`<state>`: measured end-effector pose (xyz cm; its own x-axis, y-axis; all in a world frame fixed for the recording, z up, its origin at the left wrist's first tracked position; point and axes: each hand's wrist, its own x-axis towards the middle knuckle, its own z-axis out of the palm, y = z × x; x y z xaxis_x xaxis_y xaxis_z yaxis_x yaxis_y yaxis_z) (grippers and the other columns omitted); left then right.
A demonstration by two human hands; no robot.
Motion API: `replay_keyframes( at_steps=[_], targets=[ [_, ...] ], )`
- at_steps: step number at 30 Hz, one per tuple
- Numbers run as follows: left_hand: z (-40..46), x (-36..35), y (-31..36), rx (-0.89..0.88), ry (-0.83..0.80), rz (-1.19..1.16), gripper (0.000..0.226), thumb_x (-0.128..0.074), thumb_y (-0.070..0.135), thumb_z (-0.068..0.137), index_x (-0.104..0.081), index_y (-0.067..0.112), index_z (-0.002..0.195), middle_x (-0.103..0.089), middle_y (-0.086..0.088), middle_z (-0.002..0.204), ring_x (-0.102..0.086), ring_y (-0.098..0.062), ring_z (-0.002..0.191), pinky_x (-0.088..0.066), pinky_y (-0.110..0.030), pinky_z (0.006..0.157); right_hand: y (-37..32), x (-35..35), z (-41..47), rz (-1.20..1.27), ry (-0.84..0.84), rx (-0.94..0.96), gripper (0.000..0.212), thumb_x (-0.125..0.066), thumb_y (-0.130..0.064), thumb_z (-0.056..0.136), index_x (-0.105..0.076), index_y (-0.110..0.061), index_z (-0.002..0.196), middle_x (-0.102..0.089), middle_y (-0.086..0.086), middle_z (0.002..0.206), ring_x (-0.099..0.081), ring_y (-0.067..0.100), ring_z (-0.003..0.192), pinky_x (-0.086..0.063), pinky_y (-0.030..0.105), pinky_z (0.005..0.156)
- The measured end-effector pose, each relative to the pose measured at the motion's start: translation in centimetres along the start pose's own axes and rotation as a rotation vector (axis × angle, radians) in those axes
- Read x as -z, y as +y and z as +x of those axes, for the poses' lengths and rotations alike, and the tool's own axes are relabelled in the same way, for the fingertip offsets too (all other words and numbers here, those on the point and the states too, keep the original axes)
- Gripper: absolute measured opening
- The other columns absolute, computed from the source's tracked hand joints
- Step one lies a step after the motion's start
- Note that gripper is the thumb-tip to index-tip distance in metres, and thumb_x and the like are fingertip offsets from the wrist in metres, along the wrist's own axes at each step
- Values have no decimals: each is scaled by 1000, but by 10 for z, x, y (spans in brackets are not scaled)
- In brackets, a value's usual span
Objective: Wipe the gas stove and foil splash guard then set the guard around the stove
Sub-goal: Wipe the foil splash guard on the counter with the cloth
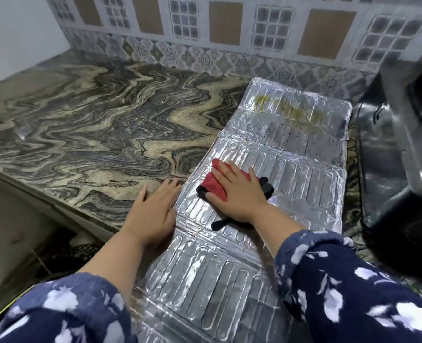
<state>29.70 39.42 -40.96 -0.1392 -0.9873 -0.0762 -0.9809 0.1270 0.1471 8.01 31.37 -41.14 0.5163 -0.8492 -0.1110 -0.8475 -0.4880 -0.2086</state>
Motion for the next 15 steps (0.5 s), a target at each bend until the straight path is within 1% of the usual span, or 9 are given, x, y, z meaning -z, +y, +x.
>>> replay_keyframes(
  at_steps=[3, 6, 10, 12, 15],
  targets=[
    [28, 12, 9, -24, 49, -15, 66, -21, 33, 86, -11, 27, 150, -7, 11, 159, -4, -4, 146, 5, -41, 118, 5, 6, 2, 38, -19, 19, 74, -24, -68, 90, -2, -33, 152, 9, -10, 161, 9, 12, 148, 4, 54, 118],
    [69, 15, 17, -33, 77, -94, 58, -31, 23, 96, -12, 25, 151, -8, 10, 159, -5, -6, 146, 4, -40, 118, 6, 4, 3, 24, 6, 20, 71, -24, -63, 93, 0, -33, 152, 9, -12, 160, 10, 11, 148, 3, 53, 118],
    [105, 3, 15, -48, 27, -134, 52, -26, 26, 101, -12, 24, 151, -6, 8, 159, -2, -8, 147, 5, -42, 118, 7, 1, 6, 15, 29, 19, 65, -22, -57, 95, 0, -34, 152, 8, -13, 160, 10, 10, 148, 4, 53, 118],
    [109, -3, 11, -59, 41, -139, 50, -22, 29, 101, -14, 25, 150, -9, 9, 159, -3, -8, 146, 6, -40, 118, 15, 3, 15, 20, 32, 20, 63, -22, -55, 96, -2, -34, 152, 7, -14, 160, 9, 9, 148, 4, 53, 118],
    [108, -8, 8, -78, 78, -139, 57, -13, 37, 94, -15, 26, 150, -11, 12, 158, -3, -4, 144, 6, -39, 117, 30, 8, 39, 27, 32, -16, 60, -22, -52, 97, -5, -35, 152, 5, -14, 160, 8, 10, 148, 4, 53, 118]
  ],
)
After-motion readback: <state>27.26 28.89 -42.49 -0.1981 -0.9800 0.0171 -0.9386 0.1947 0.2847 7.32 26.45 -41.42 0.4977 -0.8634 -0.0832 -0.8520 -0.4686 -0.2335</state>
